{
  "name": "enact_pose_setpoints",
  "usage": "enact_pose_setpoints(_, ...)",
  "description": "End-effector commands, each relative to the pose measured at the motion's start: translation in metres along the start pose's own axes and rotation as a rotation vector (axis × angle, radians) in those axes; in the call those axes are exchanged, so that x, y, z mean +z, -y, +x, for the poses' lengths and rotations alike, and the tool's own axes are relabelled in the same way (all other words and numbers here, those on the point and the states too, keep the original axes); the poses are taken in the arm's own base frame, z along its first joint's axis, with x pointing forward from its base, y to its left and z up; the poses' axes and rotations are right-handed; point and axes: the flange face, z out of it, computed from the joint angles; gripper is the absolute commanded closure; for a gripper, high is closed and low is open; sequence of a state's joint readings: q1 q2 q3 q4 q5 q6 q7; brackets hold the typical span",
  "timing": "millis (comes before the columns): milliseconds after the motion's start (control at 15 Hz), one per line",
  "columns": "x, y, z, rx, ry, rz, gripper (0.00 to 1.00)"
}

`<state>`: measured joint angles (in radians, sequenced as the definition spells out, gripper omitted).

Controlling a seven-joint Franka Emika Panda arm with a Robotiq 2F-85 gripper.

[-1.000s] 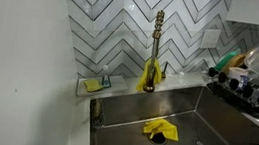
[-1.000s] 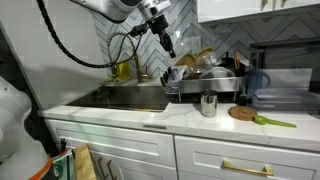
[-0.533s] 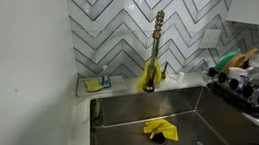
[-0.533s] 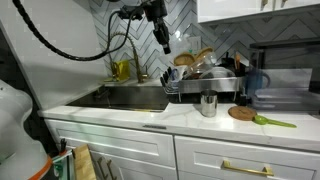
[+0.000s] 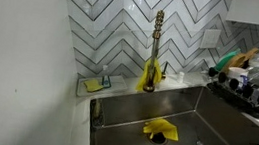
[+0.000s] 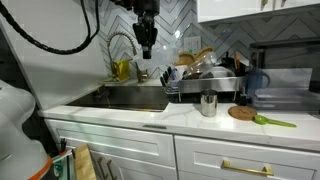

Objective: Pick up the bigger clear lunch box and put it on the counter, pick up the smaller clear lunch box and put it in the bigger clear lunch box, pick up the lunch boxes and put them in the sink, open the tap

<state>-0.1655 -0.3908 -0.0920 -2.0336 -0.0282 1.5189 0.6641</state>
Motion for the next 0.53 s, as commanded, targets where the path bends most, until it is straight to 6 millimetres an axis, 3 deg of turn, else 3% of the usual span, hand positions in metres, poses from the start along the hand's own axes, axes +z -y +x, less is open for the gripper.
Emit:
enact_pose_setpoints(0,0.035,-0.017,0.005,-0.004,0.103,-0.012,0.98)
enact_pose_setpoints(467,0.112,-0.027,0.013,-0.008,0.119,-0.001,0.98)
